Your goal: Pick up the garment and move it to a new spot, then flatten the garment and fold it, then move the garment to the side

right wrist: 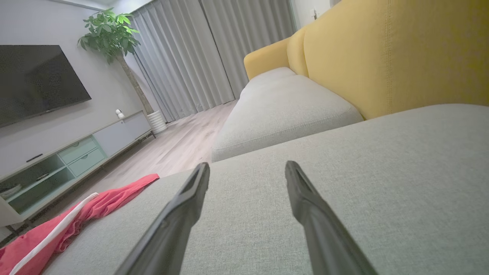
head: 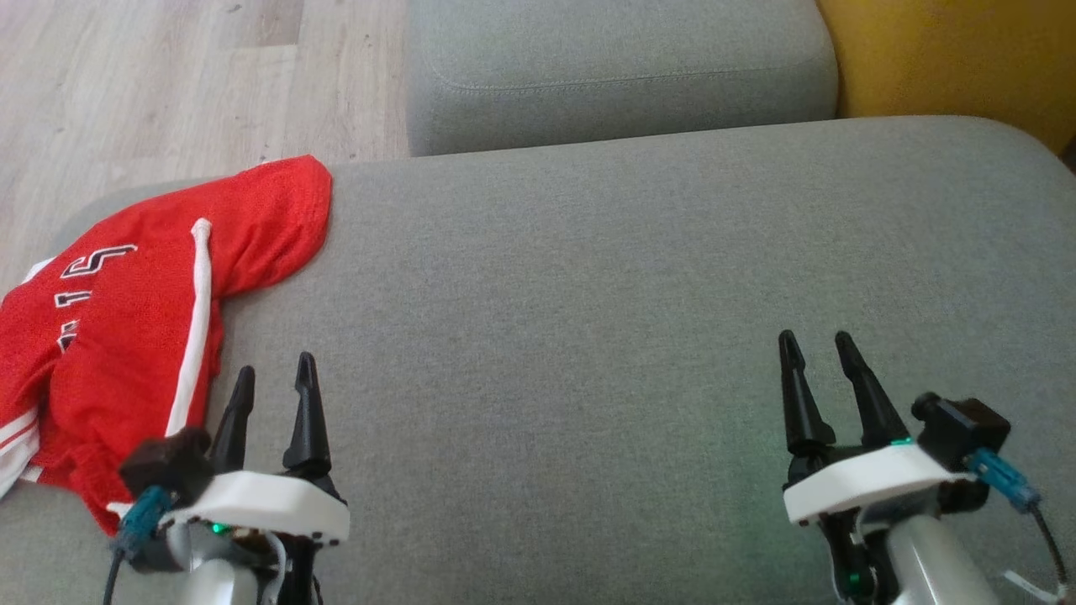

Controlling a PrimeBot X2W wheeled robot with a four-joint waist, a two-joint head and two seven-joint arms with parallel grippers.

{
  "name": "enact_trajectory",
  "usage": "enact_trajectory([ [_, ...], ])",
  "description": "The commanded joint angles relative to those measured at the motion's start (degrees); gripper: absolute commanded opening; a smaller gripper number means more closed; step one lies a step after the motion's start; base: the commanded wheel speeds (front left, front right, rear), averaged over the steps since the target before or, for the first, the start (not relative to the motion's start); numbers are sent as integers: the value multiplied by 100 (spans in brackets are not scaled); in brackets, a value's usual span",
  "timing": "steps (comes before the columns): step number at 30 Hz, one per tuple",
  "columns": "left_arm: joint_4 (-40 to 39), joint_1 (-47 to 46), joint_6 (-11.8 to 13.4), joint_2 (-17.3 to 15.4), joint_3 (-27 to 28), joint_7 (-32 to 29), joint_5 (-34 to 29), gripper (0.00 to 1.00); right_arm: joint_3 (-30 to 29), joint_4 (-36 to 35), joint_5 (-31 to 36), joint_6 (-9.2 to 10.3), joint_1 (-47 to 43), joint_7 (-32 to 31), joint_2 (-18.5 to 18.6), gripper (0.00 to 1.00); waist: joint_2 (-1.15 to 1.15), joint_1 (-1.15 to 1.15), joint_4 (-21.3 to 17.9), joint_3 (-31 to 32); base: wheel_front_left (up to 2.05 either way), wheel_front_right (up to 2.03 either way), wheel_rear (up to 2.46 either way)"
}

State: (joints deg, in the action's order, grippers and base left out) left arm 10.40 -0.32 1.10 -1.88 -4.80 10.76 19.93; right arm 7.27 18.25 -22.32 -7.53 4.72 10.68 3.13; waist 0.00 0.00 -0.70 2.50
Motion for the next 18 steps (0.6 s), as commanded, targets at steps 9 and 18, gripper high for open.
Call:
enact_trajectory([
  [9, -292, -331, 115, -93, 84, 217, -730, 100, 268, -204, 697, 4, 427, 223, -5, 100, 0, 0, -23, 14, 0, 0, 0],
  [18, -371, -344, 209, -98, 6, 384, -1415, 100, 383, -199, 1369, 4, 485, 392, -8, 100, 0, 0, -49, 28, 0, 0, 0],
])
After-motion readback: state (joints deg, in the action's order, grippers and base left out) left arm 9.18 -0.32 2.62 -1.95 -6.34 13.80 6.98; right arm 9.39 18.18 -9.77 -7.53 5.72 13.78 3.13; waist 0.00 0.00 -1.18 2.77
